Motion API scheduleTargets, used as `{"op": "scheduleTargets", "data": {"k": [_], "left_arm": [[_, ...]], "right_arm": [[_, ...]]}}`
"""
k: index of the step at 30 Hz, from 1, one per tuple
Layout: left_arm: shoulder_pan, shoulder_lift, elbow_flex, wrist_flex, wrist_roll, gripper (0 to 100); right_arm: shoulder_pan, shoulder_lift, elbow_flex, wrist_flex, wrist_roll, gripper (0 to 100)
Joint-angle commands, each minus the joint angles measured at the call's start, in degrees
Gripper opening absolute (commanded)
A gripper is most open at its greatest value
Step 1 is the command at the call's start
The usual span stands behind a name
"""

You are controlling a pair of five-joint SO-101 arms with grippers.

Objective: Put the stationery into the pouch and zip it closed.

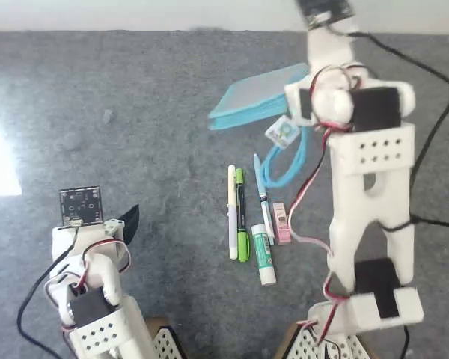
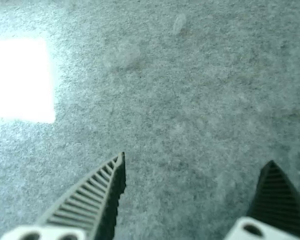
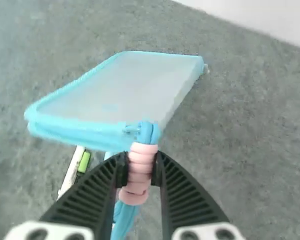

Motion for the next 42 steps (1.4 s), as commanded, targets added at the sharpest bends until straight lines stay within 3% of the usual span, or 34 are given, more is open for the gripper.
{"op": "scheduleTargets", "data": {"k": [1,4,6,8,10,16,19,24,27,34,39,42], "left_arm": [[4.66,-0.88,-0.57,-0.35,-2.02,39],[6.68,-0.88,-0.66,-4.92,-2.46,39],[7.12,-0.53,-1.89,-6.24,-1.05,39],[7.03,-0.53,-5.14,-3.25,1.67,39],[7.03,-0.53,-9.10,0.09,3.16,39],[9.14,-0.35,-22.37,8.79,7.38,39],[11.08,2.55,-25.27,10.64,9.67,39],[12.92,16.44,-25.54,5.80,13.54,39],[13.10,26.02,-25.54,1.76,15.91,39],[9.76,35.60,-26.33,-1.58,16.70,39],[6.77,35.78,-28.70,0.88,16.62,39],[6.77,36.22,-29.85,2.81,16.62,39]], "right_arm": [[-1.89,3.30,-8.44,1.71,-0.18,0.6],[-4.62,6.64,-17.58,4.44,0.00,0.6],[-4.97,8.04,-24.53,5.76,-3.87,0.6],[-4.00,9.45,-30.42,7.25,-10.64,0.6],[-3.47,10.33,-33.41,8.13,-12.31,0.6],[-6.73,8.66,-39.47,8.84,1.76,0.6],[-1.19,6.73,-37.71,7.96,5.19,0.6],[6.37,7.08,-31.91,-0.92,12.40,0.6],[1.45,8.40,-28.66,-6.02,13.54,0.6],[-20.00,15.52,-23.74,-4.70,12.31,0.6],[-25.89,18.95,-23.74,2.86,10.73,0.7],[-27.03,19.91,-23.47,6.02,13.54,0.7]]}}
